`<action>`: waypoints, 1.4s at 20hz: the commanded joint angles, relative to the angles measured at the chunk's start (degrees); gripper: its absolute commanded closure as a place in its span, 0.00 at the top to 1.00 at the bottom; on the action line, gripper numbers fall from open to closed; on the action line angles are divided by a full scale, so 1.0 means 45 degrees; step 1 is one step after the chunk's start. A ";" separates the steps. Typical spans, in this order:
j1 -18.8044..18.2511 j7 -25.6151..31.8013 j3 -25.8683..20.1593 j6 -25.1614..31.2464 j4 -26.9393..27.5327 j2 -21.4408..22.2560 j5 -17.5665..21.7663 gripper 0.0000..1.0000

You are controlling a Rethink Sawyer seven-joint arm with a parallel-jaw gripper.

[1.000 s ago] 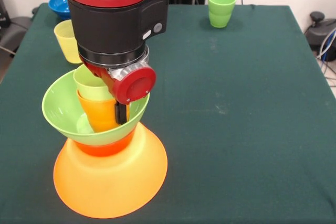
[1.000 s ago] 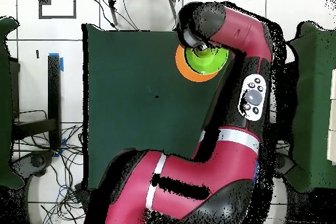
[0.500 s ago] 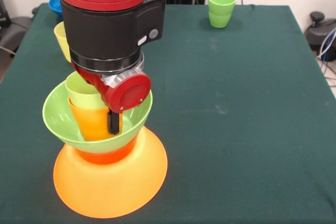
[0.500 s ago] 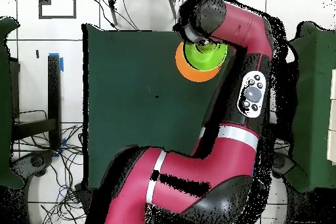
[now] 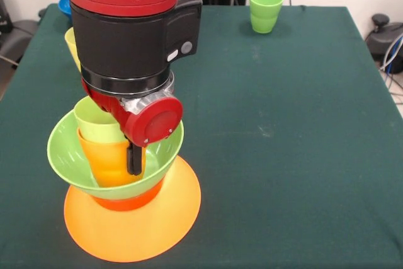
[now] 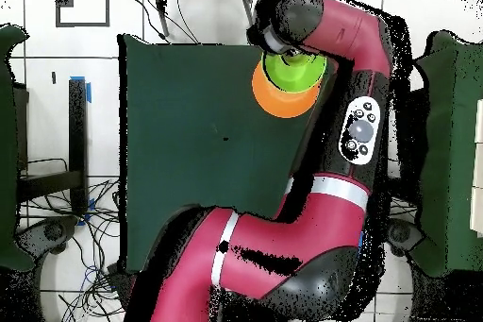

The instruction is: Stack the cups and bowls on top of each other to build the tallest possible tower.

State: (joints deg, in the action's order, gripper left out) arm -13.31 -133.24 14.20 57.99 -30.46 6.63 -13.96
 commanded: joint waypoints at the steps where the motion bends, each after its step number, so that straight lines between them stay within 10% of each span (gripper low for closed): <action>1: 0.0323 -0.1875 -0.0392 0.1581 -0.0182 0.0201 -0.0190 0.00; 11: 0.0242 -0.0894 -0.0369 0.2732 -0.3643 0.1397 -0.0001 0.00; 28: 0.0009 -0.0780 -0.0754 0.1252 -0.4090 0.1362 0.0119 0.00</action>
State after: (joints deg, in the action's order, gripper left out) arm -13.45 -133.24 14.87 65.88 -41.86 13.46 -14.54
